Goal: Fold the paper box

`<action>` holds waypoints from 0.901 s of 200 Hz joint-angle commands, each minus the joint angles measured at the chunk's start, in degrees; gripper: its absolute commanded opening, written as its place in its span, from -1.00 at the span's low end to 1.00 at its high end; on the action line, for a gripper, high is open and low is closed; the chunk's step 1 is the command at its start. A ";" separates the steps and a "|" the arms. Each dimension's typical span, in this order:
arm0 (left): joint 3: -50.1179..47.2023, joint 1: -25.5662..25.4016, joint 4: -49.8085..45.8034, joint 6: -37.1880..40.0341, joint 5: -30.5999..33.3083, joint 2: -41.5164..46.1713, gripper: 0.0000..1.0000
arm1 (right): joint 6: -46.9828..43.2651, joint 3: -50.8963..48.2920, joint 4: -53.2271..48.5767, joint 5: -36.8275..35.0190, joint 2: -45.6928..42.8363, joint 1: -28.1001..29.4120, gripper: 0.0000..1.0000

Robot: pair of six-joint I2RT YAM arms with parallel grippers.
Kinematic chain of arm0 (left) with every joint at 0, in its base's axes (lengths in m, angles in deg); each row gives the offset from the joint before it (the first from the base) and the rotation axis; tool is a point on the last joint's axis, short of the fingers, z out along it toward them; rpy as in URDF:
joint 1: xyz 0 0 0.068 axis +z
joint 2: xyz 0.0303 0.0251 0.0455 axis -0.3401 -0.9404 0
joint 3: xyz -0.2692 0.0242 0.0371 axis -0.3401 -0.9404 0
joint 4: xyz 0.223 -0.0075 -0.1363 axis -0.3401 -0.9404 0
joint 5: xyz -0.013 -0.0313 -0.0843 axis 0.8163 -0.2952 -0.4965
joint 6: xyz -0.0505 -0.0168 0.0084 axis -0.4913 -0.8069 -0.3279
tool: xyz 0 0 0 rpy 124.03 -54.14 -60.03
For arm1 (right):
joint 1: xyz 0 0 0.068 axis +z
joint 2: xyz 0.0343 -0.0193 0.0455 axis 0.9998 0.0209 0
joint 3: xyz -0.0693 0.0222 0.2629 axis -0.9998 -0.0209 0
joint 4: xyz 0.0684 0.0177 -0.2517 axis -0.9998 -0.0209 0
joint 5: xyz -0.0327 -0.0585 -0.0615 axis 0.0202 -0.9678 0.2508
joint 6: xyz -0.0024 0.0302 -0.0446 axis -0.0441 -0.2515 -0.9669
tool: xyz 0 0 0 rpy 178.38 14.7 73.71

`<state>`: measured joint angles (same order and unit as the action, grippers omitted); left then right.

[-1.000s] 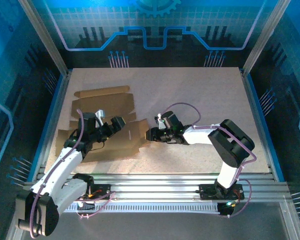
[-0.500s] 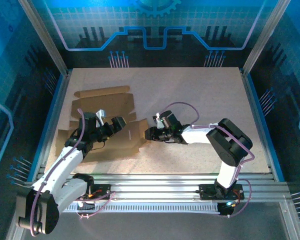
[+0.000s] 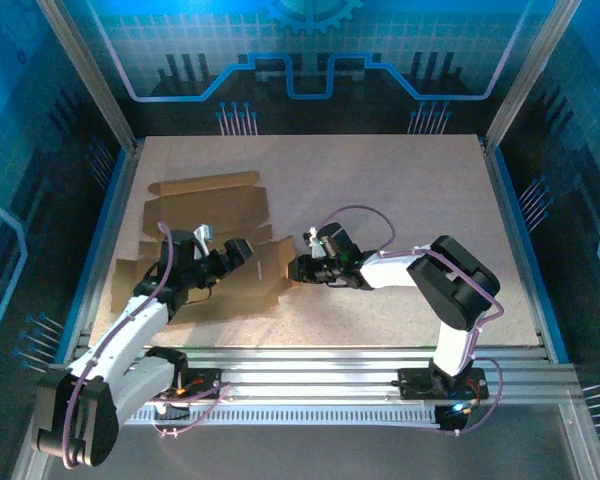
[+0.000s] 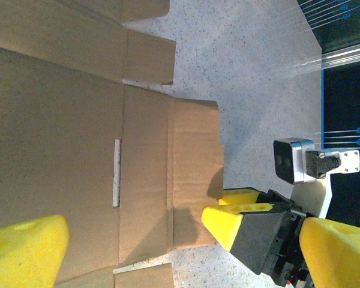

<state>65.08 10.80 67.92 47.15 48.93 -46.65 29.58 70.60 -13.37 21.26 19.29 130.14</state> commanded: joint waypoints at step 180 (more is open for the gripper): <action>7.77 -0.32 -5.58 6.64 -2.50 -5.26 0.99 | -13.19 -5.76 -19.21 6.41 -17.73 -16.80 -0.69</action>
<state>68.41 10.80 66.26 49.64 47.36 -50.03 22.74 65.73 -23.77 24.80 5.22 117.58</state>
